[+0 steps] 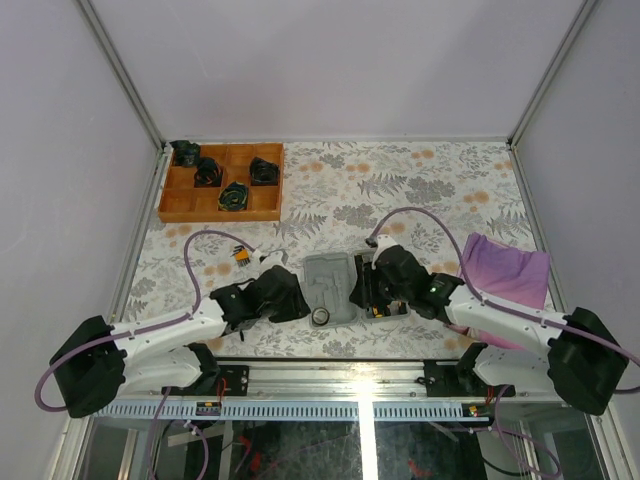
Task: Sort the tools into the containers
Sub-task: Place the engineering item in the storage box.
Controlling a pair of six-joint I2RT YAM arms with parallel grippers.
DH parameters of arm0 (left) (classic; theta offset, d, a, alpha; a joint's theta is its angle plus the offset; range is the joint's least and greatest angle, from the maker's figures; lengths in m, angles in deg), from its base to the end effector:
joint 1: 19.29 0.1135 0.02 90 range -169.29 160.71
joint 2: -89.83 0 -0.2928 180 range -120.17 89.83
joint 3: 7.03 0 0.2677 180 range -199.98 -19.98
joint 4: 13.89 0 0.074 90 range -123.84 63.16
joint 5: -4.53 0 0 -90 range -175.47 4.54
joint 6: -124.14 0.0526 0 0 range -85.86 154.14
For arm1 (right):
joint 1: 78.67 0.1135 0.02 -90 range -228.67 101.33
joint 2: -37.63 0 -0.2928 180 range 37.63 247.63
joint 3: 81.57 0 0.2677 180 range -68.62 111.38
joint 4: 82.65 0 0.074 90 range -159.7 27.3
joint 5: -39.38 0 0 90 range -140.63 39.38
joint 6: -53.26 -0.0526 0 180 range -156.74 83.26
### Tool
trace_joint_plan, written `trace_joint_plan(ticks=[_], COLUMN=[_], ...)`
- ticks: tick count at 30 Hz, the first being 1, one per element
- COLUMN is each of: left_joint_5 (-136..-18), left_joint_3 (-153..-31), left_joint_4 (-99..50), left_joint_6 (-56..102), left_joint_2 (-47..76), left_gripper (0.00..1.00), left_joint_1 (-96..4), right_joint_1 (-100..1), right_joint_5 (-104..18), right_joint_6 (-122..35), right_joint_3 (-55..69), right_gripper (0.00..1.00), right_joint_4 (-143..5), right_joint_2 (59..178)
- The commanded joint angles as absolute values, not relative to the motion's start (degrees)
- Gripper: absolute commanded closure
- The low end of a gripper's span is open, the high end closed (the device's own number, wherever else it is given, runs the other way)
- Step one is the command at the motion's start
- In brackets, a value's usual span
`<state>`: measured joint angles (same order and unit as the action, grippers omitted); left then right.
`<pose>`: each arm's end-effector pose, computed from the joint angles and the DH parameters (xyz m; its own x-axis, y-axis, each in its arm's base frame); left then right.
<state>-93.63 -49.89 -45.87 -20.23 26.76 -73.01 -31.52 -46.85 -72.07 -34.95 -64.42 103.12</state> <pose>0.1338 -0.1696 0.1825 -0.8791 -0.1621 -0.4483 0.0549 0.8997 -0.4330 0.1693 0.1876 0.2170 -0.7783 0.0094 -0.6278 -0.3887 0.7780 0.4936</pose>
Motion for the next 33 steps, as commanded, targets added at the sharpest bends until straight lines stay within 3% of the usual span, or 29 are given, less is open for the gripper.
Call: trace_joint_plan(ticks=[1,16,33], left_joint_5=[-88.86,-87.21,-87.64], left_joint_3=[-47.76,-45.17,-45.12], left_joint_4=[-35.41,-30.97,-30.95], left_joint_6=[-18.62,-17.46,-17.11], left_joint_2=[28.26,23.29,20.01], left_gripper=[0.59,0.68,0.69], left_joint_1=[-71.30,-70.62,-70.63], right_joint_1=[-27.64,-24.65,-23.58], right_joint_5=[-42.98,-38.06,-38.48], right_joint_6=[-76.64,-78.95,-78.79], right_joint_3=[-32.58,-29.32,-26.48], right_gripper=[0.59,0.68,0.76], right_joint_4=[-71.42,-75.90,-75.00], right_joint_2=[107.45,117.70,123.71])
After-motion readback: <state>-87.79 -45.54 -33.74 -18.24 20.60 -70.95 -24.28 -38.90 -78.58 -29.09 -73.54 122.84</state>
